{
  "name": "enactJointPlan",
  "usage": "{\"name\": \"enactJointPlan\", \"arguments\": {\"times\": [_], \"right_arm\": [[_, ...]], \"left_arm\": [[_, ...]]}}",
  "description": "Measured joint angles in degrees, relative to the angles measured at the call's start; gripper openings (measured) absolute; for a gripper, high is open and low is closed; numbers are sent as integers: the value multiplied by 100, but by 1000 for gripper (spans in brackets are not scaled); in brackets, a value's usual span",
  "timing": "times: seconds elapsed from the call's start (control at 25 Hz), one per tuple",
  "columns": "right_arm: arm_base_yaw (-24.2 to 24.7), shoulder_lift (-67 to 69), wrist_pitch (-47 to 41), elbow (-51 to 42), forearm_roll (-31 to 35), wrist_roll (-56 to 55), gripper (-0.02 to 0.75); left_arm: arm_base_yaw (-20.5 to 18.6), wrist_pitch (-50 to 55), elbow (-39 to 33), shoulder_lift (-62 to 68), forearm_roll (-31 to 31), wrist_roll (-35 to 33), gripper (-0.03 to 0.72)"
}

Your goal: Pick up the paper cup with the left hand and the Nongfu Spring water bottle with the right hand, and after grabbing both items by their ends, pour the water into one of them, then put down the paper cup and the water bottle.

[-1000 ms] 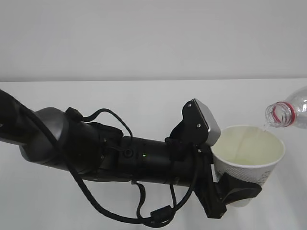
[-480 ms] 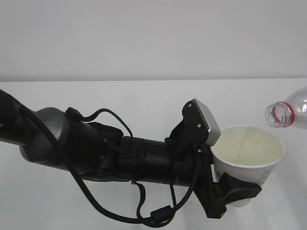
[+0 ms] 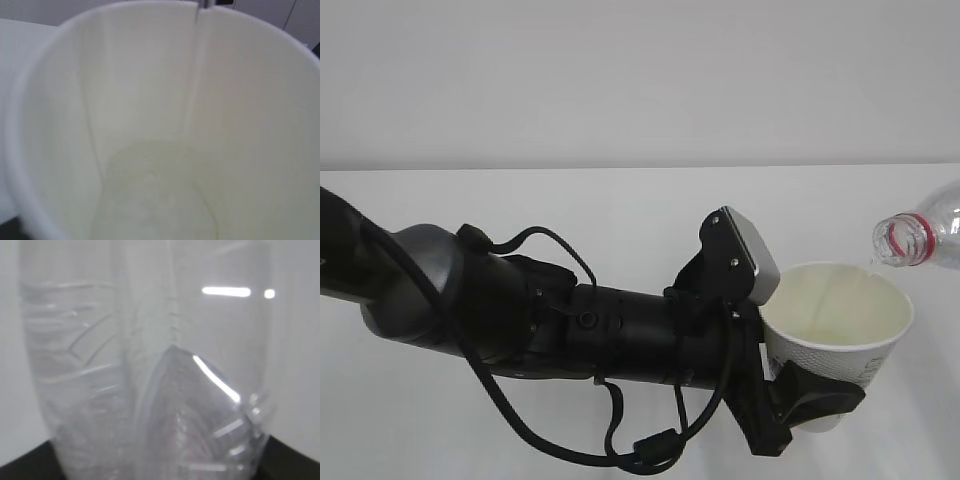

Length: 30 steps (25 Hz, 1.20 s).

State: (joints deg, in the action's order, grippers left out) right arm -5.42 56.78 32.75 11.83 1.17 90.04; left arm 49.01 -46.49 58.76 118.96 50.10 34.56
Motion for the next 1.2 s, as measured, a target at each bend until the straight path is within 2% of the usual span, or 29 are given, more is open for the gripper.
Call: {"name": "enactJointPlan", "arguments": {"times": [1.2], "right_arm": [[0, 0, 44, 0, 0, 59, 438]], "left_arm": [[0, 0, 0, 0, 0, 0, 510]]}}
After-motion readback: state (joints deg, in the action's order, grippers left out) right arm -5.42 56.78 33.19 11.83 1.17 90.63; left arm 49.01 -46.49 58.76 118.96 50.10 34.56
